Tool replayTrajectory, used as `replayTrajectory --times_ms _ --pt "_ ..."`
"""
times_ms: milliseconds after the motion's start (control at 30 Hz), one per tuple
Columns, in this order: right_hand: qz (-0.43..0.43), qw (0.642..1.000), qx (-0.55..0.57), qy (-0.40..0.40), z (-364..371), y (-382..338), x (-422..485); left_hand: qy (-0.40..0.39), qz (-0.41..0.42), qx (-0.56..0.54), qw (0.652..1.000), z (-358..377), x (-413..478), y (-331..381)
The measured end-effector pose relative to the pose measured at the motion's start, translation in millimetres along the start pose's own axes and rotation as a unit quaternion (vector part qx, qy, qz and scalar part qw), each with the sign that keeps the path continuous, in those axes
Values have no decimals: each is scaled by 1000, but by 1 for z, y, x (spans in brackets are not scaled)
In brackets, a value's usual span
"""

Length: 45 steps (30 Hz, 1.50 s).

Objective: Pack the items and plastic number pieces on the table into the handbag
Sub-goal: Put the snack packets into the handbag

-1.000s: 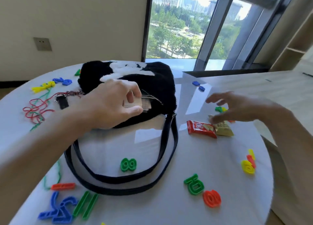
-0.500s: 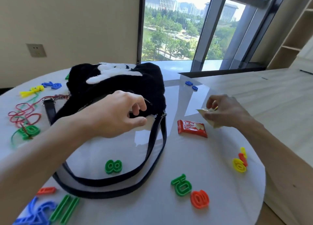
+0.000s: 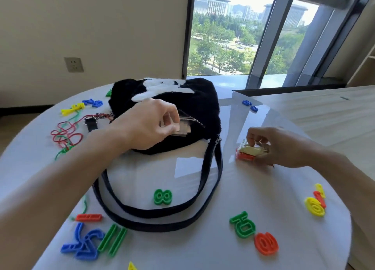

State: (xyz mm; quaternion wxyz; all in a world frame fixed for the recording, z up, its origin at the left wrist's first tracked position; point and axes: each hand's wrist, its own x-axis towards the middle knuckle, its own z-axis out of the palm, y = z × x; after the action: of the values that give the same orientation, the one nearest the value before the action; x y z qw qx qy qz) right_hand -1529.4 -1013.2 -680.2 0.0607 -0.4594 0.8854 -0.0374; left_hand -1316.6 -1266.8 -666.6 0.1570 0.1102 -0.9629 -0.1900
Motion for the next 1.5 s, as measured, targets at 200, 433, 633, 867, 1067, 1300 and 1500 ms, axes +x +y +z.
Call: replayTrajectory --times_ms 200,433,633,867,1067,1300,1500 --pt "-91 971 156 158 -14 -52 -4 28 -33 166 985 -20 -5 -31" --pt "-224 928 191 229 26 -131 36 42 -104 263 958 -4 -7 -50" --pt "-278 917 18 286 30 -175 94 96 -64 160 980 -15 -1 -36" --pt "-190 895 -170 365 33 -191 122 73 -52 134 987 -19 -3 -36" --pt "-173 927 -110 315 40 -203 118 15 -66 74 995 -28 -12 -40" --pt "-179 946 2 268 36 -198 77 4 -52 77 996 -36 -26 -48" --pt "-224 973 55 0 14 -195 22 -15 -16 64 998 -44 -29 -27"
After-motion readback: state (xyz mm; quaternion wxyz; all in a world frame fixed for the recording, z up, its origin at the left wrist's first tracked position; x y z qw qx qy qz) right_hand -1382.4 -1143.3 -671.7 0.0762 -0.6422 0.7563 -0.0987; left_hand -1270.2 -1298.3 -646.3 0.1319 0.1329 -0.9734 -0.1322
